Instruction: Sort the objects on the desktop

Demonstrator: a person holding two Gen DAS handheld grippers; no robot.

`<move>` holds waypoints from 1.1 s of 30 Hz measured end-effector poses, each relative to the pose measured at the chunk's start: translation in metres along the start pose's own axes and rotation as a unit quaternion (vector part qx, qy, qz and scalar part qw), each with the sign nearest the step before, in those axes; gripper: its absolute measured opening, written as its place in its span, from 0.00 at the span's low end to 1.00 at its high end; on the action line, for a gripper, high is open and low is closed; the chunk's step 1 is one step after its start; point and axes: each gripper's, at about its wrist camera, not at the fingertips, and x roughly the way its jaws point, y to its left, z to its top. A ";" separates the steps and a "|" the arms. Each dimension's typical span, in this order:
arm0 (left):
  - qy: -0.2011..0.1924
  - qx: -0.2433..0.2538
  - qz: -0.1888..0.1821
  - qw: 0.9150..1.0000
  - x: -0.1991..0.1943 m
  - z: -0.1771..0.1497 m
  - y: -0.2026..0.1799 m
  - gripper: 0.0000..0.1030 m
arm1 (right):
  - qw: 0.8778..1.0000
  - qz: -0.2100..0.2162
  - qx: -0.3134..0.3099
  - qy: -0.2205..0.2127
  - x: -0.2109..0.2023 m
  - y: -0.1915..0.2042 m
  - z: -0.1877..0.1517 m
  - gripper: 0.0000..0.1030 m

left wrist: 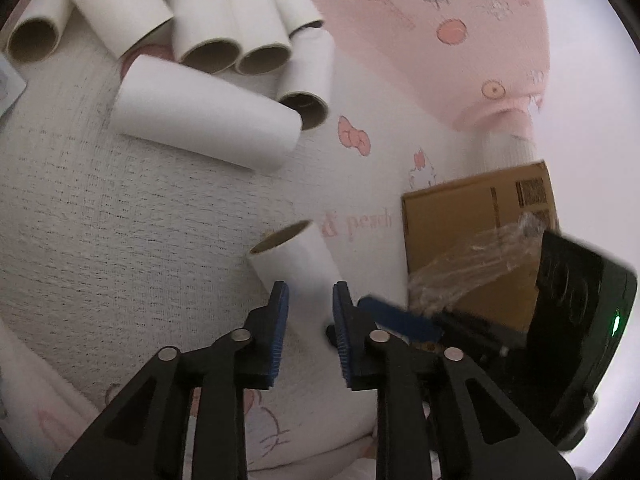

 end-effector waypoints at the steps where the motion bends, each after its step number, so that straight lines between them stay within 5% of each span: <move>1: -0.003 -0.008 -0.006 1.000 0.000 0.001 0.002 0.32 | 1.000 0.003 -0.003 0.004 0.002 0.002 -0.001 0.31; 7: -0.004 -0.030 -0.012 0.999 0.005 0.003 0.010 0.32 | 1.000 0.006 -0.009 0.000 0.007 0.011 -0.003 0.32; 19: -0.002 -0.051 -0.029 0.998 0.013 0.007 0.016 0.32 | 0.995 0.063 0.075 0.023 0.031 -0.011 0.003 0.40; 33: -0.033 -0.010 -0.057 0.998 -0.016 0.009 -0.019 0.39 | 0.996 0.051 0.056 -0.042 -0.016 -0.010 0.000 0.40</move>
